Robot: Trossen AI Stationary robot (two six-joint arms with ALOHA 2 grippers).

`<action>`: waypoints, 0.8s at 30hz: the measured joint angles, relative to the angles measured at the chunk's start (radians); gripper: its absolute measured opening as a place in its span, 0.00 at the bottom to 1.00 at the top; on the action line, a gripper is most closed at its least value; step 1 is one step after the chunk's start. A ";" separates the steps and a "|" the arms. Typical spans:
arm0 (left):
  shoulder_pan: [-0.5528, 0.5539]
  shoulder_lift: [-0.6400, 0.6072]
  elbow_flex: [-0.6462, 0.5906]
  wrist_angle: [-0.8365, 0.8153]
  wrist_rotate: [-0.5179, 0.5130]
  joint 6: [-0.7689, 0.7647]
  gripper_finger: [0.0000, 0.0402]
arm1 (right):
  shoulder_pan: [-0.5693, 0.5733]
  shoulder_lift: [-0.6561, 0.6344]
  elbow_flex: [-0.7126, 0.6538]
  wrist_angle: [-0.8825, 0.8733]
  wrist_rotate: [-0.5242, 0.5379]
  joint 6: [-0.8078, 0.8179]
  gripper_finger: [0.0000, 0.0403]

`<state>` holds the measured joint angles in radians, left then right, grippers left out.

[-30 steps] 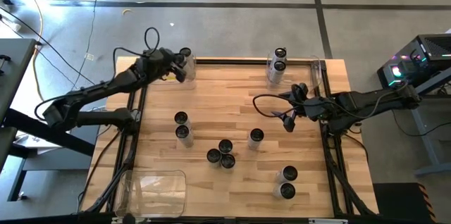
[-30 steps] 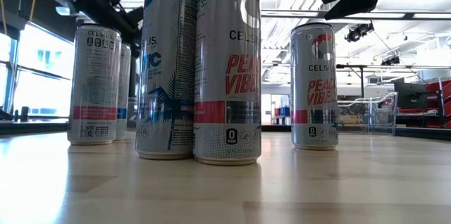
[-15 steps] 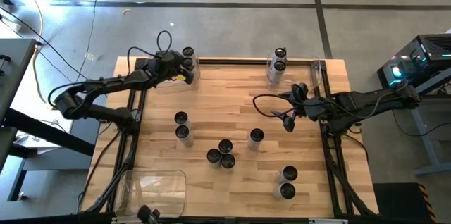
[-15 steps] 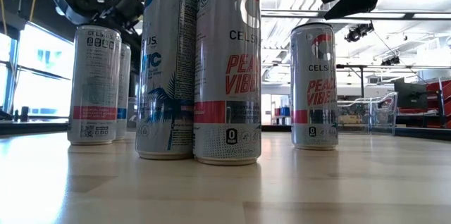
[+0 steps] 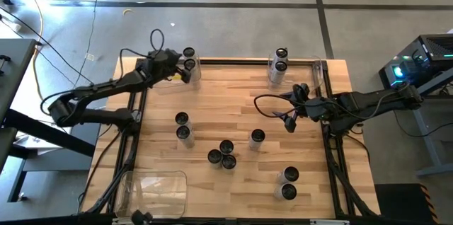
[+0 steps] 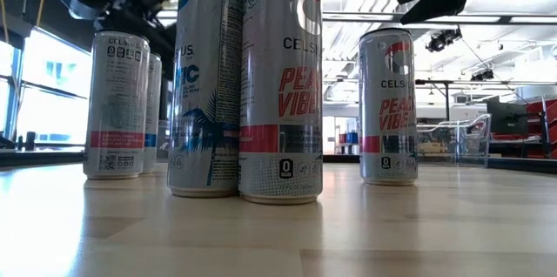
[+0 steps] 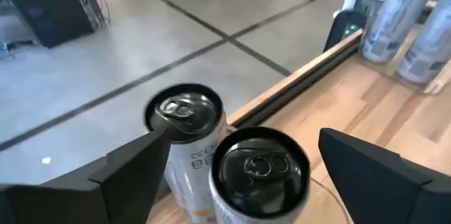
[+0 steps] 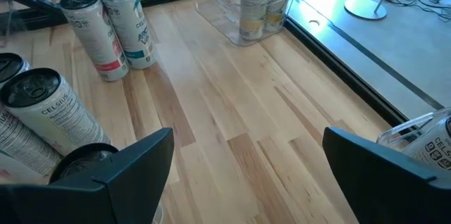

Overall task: Sort soda cans
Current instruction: Adjust the top left transparent bin

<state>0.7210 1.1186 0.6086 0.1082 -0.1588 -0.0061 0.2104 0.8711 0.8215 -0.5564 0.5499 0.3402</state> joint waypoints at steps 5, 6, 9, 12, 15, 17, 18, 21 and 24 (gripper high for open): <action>-0.071 -0.152 0.001 -0.160 -0.018 0.103 0.88 | 0.000 0.000 0.000 0.000 0.000 0.000 0.89; -0.095 -0.175 0.001 -0.209 -0.036 0.112 0.88 | 0.000 0.000 0.000 0.000 0.000 0.000 0.89; -0.163 -0.231 0.001 -0.385 -0.104 0.088 0.84 | 0.000 0.000 0.000 0.000 0.001 -0.001 0.89; -0.228 -0.248 0.001 -0.540 -0.148 -0.019 0.79 | 0.000 0.000 0.000 0.000 0.032 -0.005 0.89; -0.295 -0.236 0.001 -0.654 -0.176 -0.152 0.73 | 0.000 0.000 0.000 0.000 0.067 -0.007 0.89; -0.336 -0.217 0.001 -0.720 -0.206 -0.232 0.68 | 0.000 0.000 0.000 0.000 0.075 -0.007 0.89; -0.354 -0.208 0.001 -0.747 -0.222 -0.271 0.66 | 0.000 0.000 0.000 0.000 0.076 -0.007 0.89; -0.392 -0.184 0.001 -0.809 -0.247 -0.379 0.59 | 0.000 0.000 0.000 0.000 0.076 -0.008 0.89; -0.413 -0.156 0.001 -0.860 -0.230 -0.474 0.52 | 0.000 0.000 0.000 -0.001 0.076 -0.017 0.89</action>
<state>0.3077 0.9622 0.6098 -0.7514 -0.3888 -0.4799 0.2100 0.8715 0.8215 -0.5570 0.6254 0.3229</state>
